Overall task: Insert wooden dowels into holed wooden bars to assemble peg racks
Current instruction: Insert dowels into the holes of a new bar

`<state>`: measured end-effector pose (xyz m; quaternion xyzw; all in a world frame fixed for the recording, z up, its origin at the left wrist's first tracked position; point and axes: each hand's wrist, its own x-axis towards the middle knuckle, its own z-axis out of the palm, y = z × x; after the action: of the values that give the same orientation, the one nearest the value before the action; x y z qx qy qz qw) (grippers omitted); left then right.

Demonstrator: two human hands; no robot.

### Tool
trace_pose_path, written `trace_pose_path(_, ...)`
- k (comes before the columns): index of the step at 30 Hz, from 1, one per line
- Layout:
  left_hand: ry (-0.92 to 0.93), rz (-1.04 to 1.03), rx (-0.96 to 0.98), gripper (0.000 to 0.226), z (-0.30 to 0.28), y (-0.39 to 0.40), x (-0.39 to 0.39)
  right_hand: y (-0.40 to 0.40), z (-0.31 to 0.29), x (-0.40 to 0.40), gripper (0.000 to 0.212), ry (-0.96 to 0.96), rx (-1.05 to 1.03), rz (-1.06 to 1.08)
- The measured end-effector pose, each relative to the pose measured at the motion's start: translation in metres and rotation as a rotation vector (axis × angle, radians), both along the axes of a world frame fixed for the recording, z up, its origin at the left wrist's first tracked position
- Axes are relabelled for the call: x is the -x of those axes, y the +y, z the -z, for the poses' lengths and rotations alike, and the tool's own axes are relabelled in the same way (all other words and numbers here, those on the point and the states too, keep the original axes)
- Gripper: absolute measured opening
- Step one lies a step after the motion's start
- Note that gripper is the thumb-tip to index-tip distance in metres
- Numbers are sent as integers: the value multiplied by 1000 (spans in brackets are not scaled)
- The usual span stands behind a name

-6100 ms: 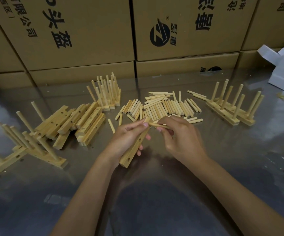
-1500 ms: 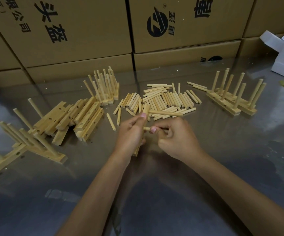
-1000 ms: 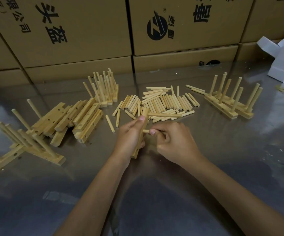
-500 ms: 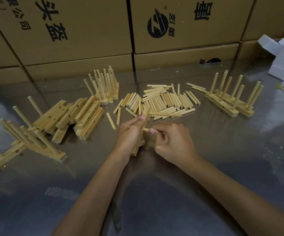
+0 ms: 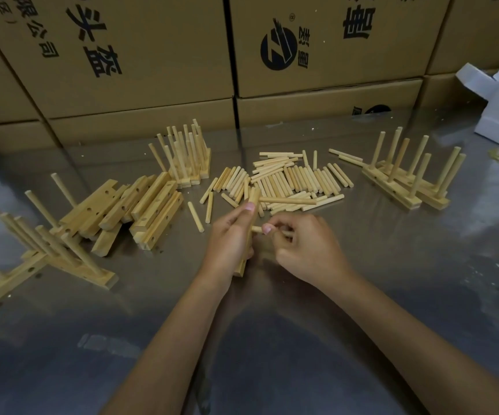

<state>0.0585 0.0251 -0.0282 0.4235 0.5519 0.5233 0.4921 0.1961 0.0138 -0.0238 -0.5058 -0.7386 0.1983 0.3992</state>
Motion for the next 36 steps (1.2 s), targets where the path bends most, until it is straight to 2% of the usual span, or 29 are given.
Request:
trace_pose_path(2, -4, -53, -18, 26, 1, 2, 1, 0, -4, 0, 11, -41, -74, -10)
trace_pose_path(4, -18, -131, -22, 32, 3, 6, 5, 2, -6, -4, 15, -86, -212, 68)
trace_pose_path(7, -144, -249, 34, 32, 2, 10, 14, 11, -9, -20, 19, 29, -324, 270)
trace_pose_path(8, -217, -281, 59, 30, 0, 11, 19, 17, -9, -28, 20, 36, -317, 338)
trace_pose_path(10, -402, -279, 101, 30, -5, 11, 29, 32, -2, -46, 25, -148, -235, 429)
trace_pose_path(12, -570, -219, 127, 32, -11, 8, 36, 45, 8, -62, 34, -384, -90, 416)
trace_pose_path(14, -623, -174, 149, 32, -14, 7, 40, 51, 15, -68, 31, -423, 2, 378)
trace_pose_path(18, -544, -130, 196, 38, -18, 5, 41, 52, 14, -67, 18, -488, -11, 300)
trace_pose_path(22, -441, -112, 214, 40, -21, 2, 38, 41, 1, -64, 14, -609, 90, 136)
trace_pose_path(23, -413, -118, 209, 41, -21, 2, 37, 35, -4, -60, 17, -571, 120, 64)
trace_pose_path(26, -354, -149, 190, 42, -23, 1, 33, 9, -19, -32, 33, -301, 168, -213)
trace_pose_path(29, -297, -179, 185, 40, -23, 1, 32, -14, -24, -3, 35, -227, 44, -384)
trace_pose_path(36, -234, -195, 183, 41, -19, 4, 29, -25, -28, 2, 20, -413, -232, -278)
